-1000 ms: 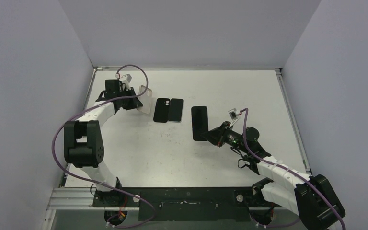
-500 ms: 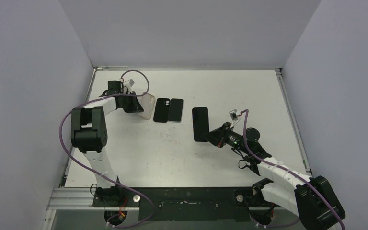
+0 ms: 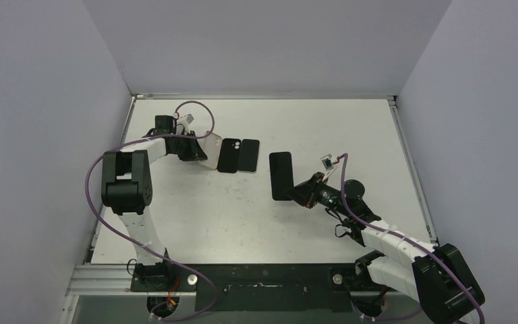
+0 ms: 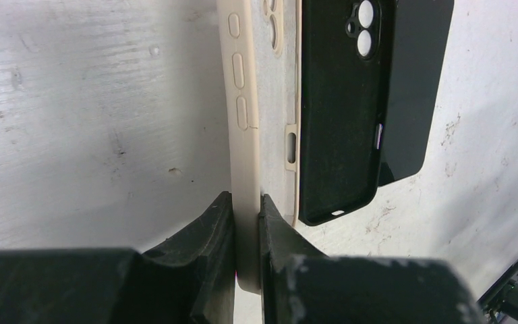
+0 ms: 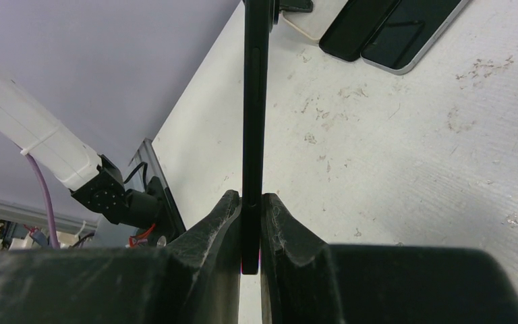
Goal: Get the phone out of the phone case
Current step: Place the phone case at the center of the board, then place the phone at the center of the board.
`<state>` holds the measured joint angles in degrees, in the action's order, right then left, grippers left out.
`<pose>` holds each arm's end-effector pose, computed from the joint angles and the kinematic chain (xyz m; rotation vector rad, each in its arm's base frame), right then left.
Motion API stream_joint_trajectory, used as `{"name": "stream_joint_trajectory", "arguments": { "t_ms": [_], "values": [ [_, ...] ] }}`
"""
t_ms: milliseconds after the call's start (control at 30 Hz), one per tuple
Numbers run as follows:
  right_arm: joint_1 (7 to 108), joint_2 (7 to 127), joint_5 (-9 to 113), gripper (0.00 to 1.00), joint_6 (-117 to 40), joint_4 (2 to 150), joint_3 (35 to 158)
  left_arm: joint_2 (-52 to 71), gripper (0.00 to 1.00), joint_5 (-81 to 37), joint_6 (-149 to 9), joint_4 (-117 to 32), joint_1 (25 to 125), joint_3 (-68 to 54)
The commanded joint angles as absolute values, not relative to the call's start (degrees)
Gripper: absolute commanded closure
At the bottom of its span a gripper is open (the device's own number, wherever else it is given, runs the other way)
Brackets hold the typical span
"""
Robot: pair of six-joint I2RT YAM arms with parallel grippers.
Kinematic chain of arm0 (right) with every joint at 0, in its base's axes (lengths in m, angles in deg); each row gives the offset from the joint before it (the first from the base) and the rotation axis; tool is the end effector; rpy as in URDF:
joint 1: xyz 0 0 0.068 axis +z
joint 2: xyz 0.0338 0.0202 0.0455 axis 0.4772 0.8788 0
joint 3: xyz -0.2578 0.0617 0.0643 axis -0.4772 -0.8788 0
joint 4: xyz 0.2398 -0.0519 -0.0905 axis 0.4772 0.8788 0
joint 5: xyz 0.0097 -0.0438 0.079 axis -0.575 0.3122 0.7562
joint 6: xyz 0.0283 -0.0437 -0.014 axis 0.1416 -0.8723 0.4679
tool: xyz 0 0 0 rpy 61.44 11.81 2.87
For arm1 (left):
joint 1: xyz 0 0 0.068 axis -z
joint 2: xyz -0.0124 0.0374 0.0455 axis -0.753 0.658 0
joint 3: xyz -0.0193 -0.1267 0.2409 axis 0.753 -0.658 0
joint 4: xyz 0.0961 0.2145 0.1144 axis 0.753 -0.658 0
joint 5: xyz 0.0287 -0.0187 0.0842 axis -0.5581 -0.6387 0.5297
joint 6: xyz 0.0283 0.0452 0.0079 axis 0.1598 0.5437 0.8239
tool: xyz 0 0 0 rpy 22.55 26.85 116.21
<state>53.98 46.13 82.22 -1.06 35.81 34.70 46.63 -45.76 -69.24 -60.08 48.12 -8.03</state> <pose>0.1742 0.1072 0.1959 -0.2495 1.8677 1.4295 0.4016 -0.0138 0.1533 -0.0486 2.5165 -0.7855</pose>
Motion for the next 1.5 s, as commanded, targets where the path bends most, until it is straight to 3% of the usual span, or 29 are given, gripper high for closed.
{"name": "stream_joint_trajectory", "arguments": {
  "t_ms": [0, 33, 167, 367, 567, 967, 1333, 1467],
  "values": [
    [53.5, 45.3, 82.9, 1.00, -1.0, 29.4, 35.4, 47.2, 1.00, -48.2, -67.8, -63.6, 50.1, -8.0],
    [53.5, 45.3, 82.7, 1.00, -1.1, 29.7, 35.4, 47.1, 0.99, -47.6, -67.8, -63.9, 50.2, -8.0],
    [53.5, 45.0, 81.4, 1.00, -2.1, 31.7, 35.9, 46.3, 0.66, -42.6, -67.7, -65.4, 50.3, -7.6],
    [53.5, 44.7, 79.2, 1.00, -3.3, 34.7, 36.8, 45.2, 0.46, -35.6, -67.6, -66.3, 51.0, -7.0],
    [53.6, 45.2, 74.4, 1.00, -4.9, 39.7, 39.4, 42.7, 0.16, -27.6, -67.9, -66.6, 52.2, -6.9],
    [53.7, 59.8, 67.6, 1.00, 0.3, 39.8, 47.9, 21.3, 0.03, -4.5, -67.8, -71.0, 61.4, -9.3],
    [53.9, 75.3, 65.5, 1.00, 6.1, 36.8, 57.0, -12.8, 0.03, -10.2, -71.2, -64.8, 63.2, -27.5],
    [54.4, 80.4, 65.8, 1.00, 6.2, 38.5, 61.7, -18.7, 0.03, -4.6, -70.3, -67.5, 68.4, -28.1]
  ]
}}
